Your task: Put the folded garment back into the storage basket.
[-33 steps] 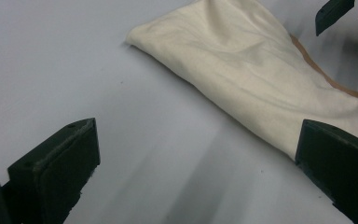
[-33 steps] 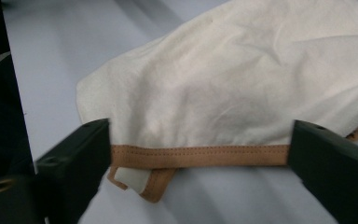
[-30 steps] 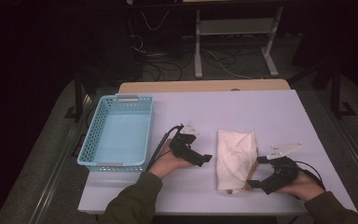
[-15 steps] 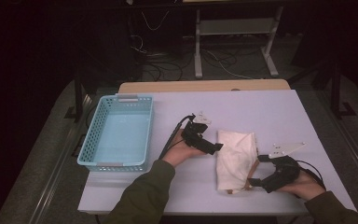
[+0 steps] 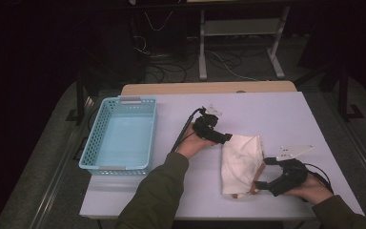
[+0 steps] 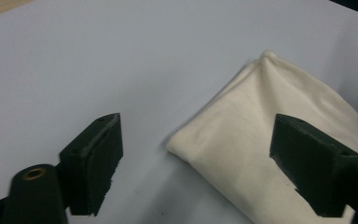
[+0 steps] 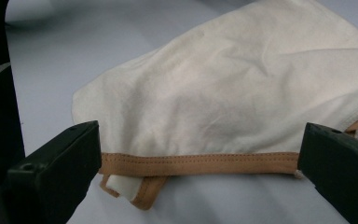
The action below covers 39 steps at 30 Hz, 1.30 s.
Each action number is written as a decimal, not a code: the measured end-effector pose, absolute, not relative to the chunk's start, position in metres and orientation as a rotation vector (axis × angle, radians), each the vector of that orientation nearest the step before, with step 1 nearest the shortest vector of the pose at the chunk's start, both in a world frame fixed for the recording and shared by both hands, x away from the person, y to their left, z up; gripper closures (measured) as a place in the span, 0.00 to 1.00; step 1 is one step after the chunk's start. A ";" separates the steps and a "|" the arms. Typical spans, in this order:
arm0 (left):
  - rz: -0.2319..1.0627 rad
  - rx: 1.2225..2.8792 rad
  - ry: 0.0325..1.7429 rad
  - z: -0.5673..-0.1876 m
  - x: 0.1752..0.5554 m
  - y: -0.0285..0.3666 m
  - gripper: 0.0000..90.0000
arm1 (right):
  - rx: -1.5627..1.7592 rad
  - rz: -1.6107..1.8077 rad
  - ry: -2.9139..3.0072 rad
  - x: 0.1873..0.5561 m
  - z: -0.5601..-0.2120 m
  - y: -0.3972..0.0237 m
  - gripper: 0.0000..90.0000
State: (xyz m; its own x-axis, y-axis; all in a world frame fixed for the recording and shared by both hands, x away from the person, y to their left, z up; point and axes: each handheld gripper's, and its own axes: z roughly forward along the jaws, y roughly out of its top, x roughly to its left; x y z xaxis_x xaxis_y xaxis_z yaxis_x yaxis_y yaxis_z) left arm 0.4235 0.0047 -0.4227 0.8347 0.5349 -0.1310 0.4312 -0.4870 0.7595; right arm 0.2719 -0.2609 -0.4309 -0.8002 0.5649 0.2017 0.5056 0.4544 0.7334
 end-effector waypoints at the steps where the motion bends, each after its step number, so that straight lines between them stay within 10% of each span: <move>1: 0.155 2.165 0.702 -0.423 0.425 0.004 0.23 | 0.965 1.283 2.618 0.272 -0.431 -0.261 0.00; 39: 0.132 2.282 0.736 -0.446 0.430 -0.011 0.75 | 0.960 1.267 2.643 0.271 -0.432 -0.258 0.00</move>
